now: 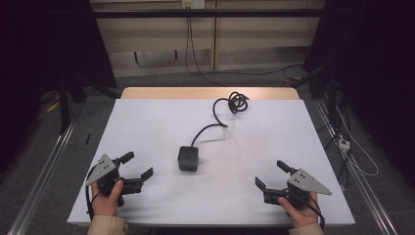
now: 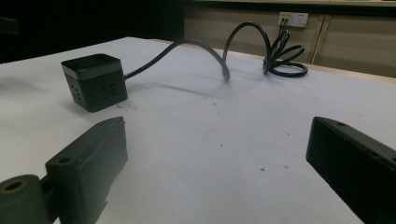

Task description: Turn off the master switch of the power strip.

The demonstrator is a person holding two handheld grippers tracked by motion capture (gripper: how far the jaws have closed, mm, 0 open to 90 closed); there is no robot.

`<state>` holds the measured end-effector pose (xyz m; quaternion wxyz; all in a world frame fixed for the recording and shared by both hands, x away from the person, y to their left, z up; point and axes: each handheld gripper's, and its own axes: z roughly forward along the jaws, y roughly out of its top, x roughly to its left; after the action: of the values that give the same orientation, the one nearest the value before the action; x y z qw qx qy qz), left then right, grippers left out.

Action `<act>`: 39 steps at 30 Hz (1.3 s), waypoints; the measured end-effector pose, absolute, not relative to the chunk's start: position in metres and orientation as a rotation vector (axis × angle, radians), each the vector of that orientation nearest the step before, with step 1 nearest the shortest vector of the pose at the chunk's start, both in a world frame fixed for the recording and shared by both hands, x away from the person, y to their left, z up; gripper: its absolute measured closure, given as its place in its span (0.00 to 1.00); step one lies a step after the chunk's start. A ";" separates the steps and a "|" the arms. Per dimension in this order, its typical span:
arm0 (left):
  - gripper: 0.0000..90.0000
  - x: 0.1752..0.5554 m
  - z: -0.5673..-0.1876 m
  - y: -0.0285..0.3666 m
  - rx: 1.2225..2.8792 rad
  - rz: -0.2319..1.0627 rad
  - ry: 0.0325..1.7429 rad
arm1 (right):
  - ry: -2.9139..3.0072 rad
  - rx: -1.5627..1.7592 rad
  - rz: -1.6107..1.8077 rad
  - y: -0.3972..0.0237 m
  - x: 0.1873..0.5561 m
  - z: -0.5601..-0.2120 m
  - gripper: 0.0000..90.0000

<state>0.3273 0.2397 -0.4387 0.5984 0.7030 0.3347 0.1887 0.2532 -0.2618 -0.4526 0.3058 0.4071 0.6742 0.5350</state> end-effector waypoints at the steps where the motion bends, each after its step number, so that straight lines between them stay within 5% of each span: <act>1: 0.03 0.327 -0.439 0.240 1.631 0.438 0.777 | 1.784 1.078 1.416 -0.262 0.253 -0.453 0.05; 39: 0.03 0.342 -0.436 0.219 1.617 0.393 0.738 | 1.781 1.072 1.416 -0.263 0.252 -0.452 0.06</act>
<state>0.3420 0.2187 -0.4356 0.6134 0.7015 0.3201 0.1706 0.2518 -0.2627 -0.4517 0.3078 0.4056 0.6737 0.5357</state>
